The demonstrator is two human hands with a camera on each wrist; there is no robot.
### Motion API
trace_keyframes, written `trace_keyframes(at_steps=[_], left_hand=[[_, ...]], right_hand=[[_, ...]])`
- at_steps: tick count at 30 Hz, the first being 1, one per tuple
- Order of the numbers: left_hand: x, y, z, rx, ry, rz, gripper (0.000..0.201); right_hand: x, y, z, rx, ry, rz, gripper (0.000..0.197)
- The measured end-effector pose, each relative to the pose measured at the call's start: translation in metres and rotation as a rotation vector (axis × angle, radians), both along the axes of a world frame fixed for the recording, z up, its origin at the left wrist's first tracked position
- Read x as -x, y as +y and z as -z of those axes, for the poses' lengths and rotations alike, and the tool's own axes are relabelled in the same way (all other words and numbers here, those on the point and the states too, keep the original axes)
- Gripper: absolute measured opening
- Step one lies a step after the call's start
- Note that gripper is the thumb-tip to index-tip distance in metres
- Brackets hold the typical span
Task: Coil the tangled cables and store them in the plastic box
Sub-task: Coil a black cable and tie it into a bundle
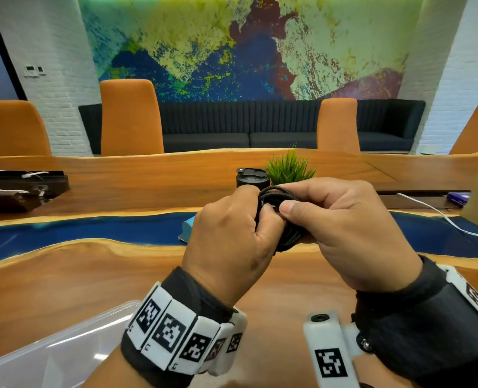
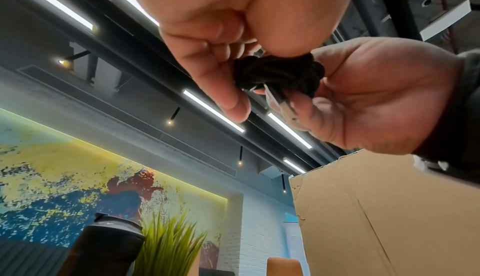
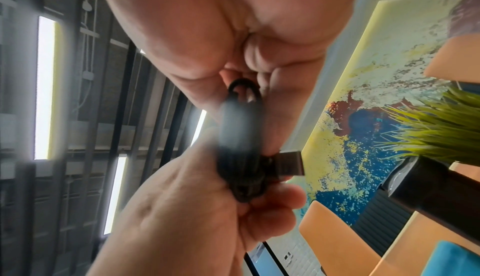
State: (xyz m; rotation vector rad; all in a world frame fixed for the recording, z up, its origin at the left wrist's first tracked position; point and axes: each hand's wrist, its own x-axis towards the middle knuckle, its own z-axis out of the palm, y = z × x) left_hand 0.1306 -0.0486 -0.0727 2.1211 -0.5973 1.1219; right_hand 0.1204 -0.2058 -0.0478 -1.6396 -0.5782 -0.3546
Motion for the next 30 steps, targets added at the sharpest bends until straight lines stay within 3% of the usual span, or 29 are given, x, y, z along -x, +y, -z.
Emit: trace_keyframes(at_steps=[6, 12, 20, 26, 30], left_hand=[[0.0, -0.003, 0.003, 0.09, 0.114, 0.057, 0.028], [-0.001, -0.004, -0.001, 0.407, 0.33, 0.303, 0.023], [-0.005, -0.005, 0.0, 0.677, 0.573, 0.448, 0.032], [-0.007, 0.0, -0.001, 0.618, 0.625, 0.471, 0.031], [-0.016, 0.009, 0.002, 0.472, 0.536, 0.34, 0.022]], right_hand=[[0.0, 0.006, 0.005, 0.057, -0.063, 0.071, 0.027], [0.002, 0.011, 0.004, 0.144, -0.131, 0.14, 0.029], [-0.008, 0.007, 0.01, -0.178, 0.2, -0.028, 0.027], [-0.015, 0.001, 0.011, -0.189, 0.279, -0.069, 0.024], [-0.016, -0.003, 0.012, 0.05, 0.239, 0.072, 0.014]])
